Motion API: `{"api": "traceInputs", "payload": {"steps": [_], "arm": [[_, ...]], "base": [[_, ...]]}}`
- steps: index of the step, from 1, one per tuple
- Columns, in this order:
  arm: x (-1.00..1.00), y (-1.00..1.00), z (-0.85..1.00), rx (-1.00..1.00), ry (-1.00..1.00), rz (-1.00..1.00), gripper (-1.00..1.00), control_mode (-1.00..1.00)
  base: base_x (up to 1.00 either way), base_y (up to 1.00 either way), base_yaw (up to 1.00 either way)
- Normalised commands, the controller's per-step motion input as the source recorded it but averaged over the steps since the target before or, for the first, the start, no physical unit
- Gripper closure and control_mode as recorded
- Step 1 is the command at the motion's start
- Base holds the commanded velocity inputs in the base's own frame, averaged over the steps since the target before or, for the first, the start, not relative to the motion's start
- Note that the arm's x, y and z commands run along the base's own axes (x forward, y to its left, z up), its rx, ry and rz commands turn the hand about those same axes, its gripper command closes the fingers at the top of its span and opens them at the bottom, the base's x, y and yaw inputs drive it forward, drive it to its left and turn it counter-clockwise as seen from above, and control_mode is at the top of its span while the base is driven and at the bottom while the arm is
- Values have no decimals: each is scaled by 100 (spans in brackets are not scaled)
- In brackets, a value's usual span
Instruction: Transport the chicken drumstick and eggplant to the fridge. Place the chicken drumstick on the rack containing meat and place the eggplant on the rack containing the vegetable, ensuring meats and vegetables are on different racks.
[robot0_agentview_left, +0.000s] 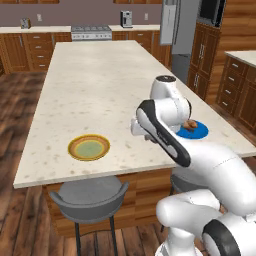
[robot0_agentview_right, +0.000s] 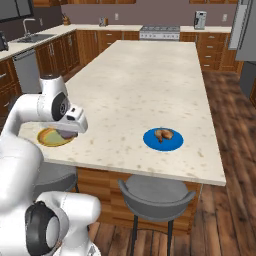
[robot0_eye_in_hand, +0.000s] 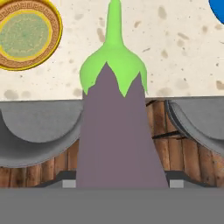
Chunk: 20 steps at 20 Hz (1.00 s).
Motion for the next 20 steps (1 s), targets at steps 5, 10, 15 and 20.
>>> {"api": "traceInputs", "payload": {"steps": [5, 10, 15, 20], "arm": [[-70, -5, 90, 0, -13, 6, 100, -100], [-47, -4, 60, 0, -13, 3, 100, -100], [-44, 0, 28, 0, -27, 2, 100, -100], [-42, -3, 50, 1, -29, 0, 100, -100]], "base": [[0, 0, 0], [0, 0, 0], [0, 0, 0], [0, 0, 0]]}}
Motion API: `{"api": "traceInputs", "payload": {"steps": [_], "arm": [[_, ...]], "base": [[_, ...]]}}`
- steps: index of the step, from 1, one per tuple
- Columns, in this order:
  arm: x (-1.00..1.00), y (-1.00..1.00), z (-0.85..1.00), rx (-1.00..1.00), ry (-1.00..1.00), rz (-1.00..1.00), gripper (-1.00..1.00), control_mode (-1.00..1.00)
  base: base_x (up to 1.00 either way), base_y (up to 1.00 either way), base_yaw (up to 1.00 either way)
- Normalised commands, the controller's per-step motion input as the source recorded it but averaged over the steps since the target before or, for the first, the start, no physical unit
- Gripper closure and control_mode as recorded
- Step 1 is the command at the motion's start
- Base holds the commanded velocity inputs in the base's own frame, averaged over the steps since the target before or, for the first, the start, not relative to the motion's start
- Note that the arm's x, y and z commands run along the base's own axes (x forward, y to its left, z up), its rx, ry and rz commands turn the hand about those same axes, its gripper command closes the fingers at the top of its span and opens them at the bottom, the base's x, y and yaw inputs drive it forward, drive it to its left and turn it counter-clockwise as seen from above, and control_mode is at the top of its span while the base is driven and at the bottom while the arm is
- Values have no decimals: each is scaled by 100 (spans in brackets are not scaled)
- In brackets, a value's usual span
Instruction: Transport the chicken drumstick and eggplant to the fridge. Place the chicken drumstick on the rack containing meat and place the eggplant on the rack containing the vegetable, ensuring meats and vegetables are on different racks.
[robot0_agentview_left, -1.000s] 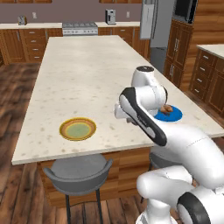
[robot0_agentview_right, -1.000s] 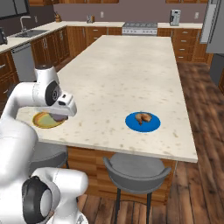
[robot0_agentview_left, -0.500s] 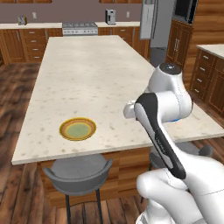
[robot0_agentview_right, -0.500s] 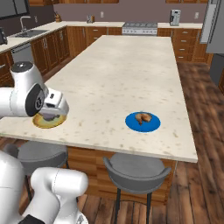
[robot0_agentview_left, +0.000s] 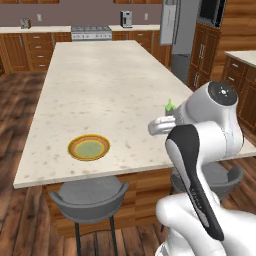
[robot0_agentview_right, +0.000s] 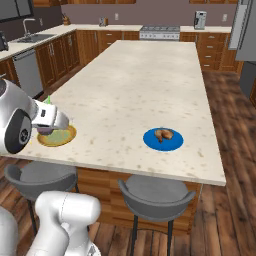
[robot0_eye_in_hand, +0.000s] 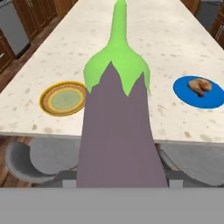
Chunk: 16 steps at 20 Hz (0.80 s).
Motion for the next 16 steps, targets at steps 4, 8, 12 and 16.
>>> {"api": "traceInputs", "payload": {"steps": [4, 8, 12, 16], "arm": [[-33, -4, 20, 3, -13, 0, 100, 100], [0, 0, 0, 0, 0, 0, 100, 100], [0, 0, 0, 0, 0, 0, 100, 100], [0, 0, 0, 0, 0, 0, 100, 100]], "base": [[-45, -6, 0], [-100, 0, 2], [-100, 49, 14], [-82, 77, 49]]}}
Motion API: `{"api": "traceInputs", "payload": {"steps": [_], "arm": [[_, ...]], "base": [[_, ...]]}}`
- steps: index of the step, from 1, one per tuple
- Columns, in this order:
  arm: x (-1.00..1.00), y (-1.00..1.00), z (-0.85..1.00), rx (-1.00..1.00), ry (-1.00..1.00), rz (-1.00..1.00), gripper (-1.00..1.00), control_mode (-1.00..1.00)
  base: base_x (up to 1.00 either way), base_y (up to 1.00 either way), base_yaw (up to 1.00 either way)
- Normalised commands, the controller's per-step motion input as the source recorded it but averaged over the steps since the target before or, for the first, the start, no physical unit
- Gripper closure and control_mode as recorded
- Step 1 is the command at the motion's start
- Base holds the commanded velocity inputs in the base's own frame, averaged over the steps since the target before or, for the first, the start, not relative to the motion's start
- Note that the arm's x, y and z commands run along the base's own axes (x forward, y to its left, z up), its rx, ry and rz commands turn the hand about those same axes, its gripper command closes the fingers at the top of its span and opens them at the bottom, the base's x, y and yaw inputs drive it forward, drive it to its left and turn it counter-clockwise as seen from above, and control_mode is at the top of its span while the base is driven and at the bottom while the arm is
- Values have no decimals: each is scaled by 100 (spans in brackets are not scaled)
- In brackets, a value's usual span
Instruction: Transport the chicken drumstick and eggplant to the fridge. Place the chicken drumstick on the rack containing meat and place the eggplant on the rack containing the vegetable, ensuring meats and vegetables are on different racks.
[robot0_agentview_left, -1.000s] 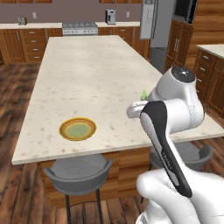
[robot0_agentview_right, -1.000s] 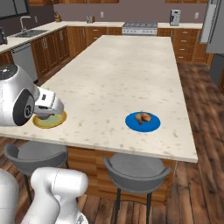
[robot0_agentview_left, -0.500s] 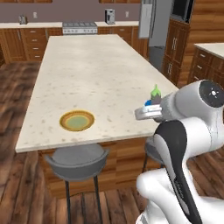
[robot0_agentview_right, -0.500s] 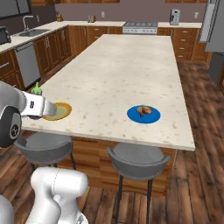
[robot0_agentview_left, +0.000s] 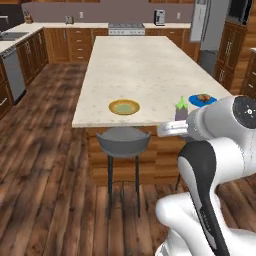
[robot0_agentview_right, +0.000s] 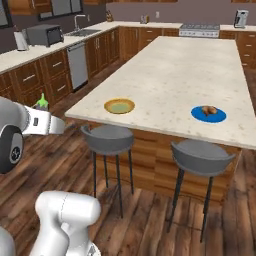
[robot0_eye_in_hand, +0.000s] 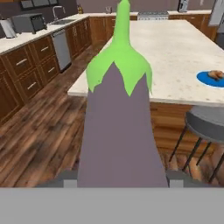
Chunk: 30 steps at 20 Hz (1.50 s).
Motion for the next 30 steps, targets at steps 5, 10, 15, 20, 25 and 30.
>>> {"api": "traceInputs", "payload": {"steps": [5, 10, 15, 20, 25, 30], "arm": [[0, 0, 0, 0, 0, 0, 100, 100], [0, 0, 0, 0, 0, 0, 100, 100], [0, 0, 0, 0, 0, 0, 100, 100], [0, 0, 0, 0, 0, 0, 100, 100], [0, 0, 0, 0, 0, 0, 100, 100], [0, 0, 0, 0, 0, 0, 100, 100]], "base": [[-51, -47, 77], [-100, -100, 22], [-100, -100, 8], [-64, -100, 0], [-20, -100, -6], [-4, -100, -12]]}}
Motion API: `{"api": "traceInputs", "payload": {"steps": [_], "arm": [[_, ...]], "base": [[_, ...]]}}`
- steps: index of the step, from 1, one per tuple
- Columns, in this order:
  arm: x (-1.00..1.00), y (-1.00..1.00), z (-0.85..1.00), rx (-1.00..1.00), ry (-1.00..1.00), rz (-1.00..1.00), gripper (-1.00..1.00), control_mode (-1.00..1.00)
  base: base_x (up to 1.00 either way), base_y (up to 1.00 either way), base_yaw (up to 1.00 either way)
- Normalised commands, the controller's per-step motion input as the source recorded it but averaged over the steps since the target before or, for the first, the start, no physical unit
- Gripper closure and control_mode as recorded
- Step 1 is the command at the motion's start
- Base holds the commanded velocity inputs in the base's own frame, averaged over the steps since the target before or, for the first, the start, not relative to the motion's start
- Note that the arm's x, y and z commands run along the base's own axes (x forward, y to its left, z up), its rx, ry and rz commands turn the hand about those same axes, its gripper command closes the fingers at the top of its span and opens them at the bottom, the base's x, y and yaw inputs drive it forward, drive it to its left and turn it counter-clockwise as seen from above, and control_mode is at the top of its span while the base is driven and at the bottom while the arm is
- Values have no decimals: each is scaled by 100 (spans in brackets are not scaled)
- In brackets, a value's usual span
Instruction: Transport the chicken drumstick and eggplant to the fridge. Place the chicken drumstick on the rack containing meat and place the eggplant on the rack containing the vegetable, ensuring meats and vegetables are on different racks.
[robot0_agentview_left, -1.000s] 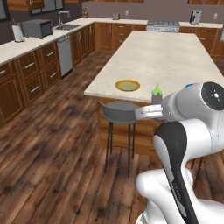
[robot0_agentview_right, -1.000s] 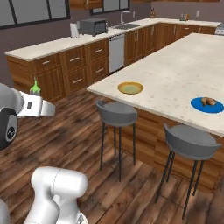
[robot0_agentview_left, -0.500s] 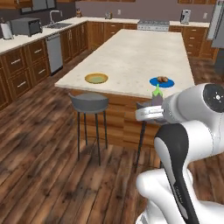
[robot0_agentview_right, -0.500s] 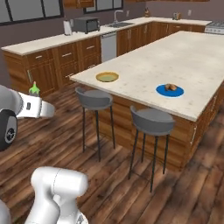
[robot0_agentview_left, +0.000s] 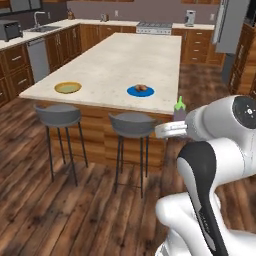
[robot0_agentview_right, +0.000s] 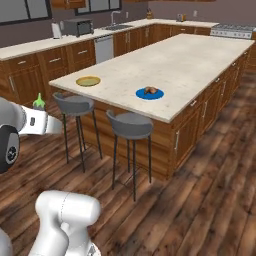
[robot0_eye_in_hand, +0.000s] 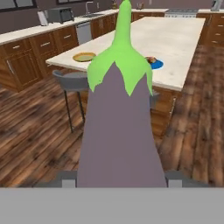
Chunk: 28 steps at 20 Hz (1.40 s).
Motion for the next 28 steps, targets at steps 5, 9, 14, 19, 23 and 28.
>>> {"api": "traceInputs", "payload": {"steps": [5, 9, 14, 19, 23, 28], "arm": [[0, 0, 0, 0, 0, 0, 100, 100], [0, 0, 0, 0, 0, 0, 100, 100], [0, 0, 0, 0, 0, 0, 100, 100], [0, 0, 0, 0, 0, 0, 100, 100], [0, 0, 0, 0, 0, 0, 100, 100], [0, 0, 0, 0, 0, 0, 100, 100]], "base": [[0, -100, -15], [79, -100, -10], [100, -100, -7], [100, -100, -20], [100, -34, -19], [100, -34, -2]]}}
